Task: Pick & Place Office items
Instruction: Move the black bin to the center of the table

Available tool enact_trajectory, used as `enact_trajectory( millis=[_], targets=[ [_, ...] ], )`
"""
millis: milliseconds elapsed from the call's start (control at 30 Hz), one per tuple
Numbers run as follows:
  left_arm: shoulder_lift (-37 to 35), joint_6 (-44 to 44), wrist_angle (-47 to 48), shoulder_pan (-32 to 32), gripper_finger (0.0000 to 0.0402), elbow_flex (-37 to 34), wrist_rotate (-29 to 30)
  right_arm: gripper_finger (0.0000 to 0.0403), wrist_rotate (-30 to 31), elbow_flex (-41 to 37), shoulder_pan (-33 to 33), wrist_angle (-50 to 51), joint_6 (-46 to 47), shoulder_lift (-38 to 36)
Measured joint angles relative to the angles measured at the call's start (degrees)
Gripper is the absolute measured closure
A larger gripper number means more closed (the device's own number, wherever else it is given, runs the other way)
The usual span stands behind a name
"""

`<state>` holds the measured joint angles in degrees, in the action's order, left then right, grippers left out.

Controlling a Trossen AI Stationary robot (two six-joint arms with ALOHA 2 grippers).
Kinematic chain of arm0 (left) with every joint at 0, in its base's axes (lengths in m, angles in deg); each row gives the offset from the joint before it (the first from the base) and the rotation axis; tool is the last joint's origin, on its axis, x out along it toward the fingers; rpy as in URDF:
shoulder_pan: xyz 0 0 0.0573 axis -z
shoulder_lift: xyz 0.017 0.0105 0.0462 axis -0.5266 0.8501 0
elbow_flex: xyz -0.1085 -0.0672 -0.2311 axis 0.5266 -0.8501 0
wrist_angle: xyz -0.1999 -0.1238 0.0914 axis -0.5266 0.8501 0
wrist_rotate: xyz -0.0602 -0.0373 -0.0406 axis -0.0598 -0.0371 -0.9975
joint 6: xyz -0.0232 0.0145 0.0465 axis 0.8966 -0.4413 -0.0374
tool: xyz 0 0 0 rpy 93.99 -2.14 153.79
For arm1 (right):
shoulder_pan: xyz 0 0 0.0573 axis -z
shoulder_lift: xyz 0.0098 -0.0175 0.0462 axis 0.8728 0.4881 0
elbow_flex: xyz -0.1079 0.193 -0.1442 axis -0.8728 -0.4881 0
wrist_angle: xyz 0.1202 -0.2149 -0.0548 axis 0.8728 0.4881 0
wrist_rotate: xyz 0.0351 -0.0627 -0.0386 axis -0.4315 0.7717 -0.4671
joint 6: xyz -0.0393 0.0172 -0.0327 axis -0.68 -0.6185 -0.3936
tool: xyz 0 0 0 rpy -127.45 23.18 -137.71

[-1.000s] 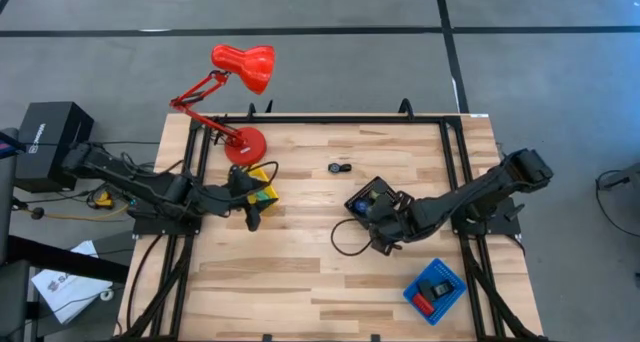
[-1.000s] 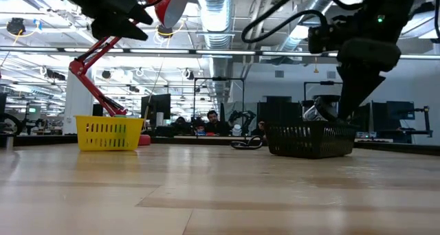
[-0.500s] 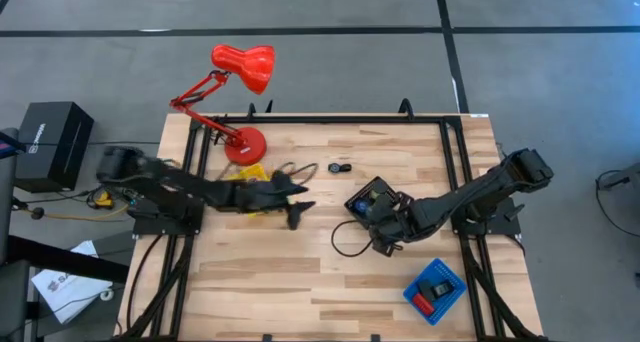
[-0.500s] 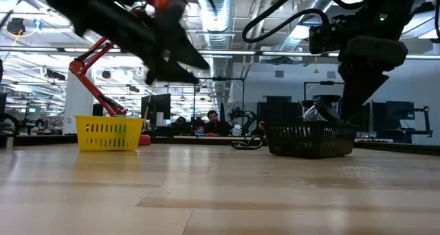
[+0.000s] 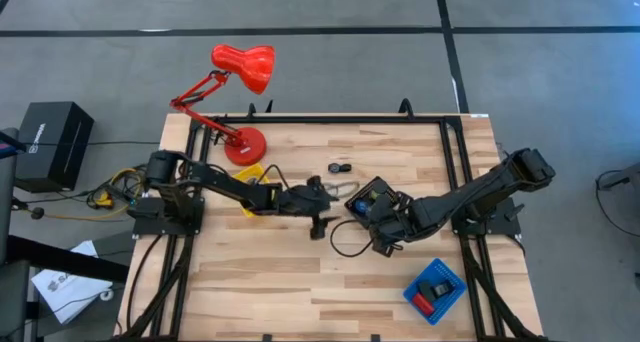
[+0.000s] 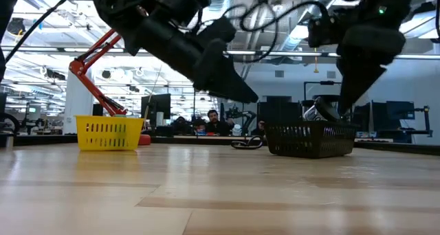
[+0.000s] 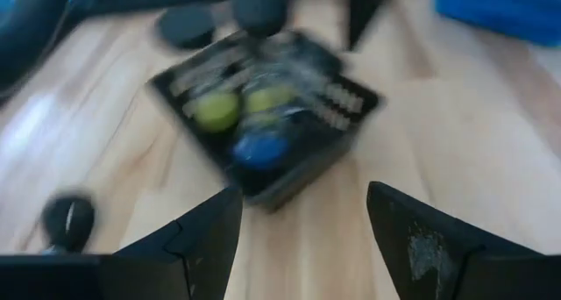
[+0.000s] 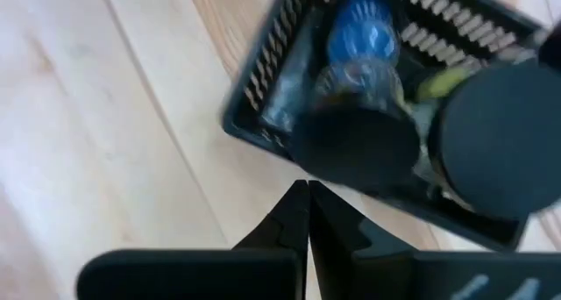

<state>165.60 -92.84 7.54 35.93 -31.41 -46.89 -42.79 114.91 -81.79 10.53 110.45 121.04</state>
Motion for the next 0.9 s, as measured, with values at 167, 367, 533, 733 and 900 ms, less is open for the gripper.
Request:
enact_trajectory(
  millis=[167, 367, 533, 733, 900],
  targets=[
    [0.3, -7.3, -0.4, 0.6, 0.0184, 2.3, -2.3, 0.0403, 0.1, 3.0, -0.7, 0.3, -0.4, -1.3],
    [0.4, 0.3, -0.5, -4.3, 0.0235, 3.2, -0.8, 0.0403, 0.1, 5.6, -1.1, 3.9, -0.4, -1.6],
    [1.7, 10.1, -0.5, -7.1, 0.0289, 3.2, -4.1, 0.0403, 0.1, 6.3, -1.1, 4.9, -0.4, -1.6],
    [5.2, 15.8, -2.2, -5.8, 0.0331, 3.2, -4.5, 0.0403, 0.1, 6.2, -1.1, 6.0, -0.4, -1.7],
    [7.8, 17.6, -7.8, -5.9, 0.0346, 3.2, -4.0, 0.0403, 0.1, 6.2, -1.1, 6.2, -0.4, -1.7]
  ],
)
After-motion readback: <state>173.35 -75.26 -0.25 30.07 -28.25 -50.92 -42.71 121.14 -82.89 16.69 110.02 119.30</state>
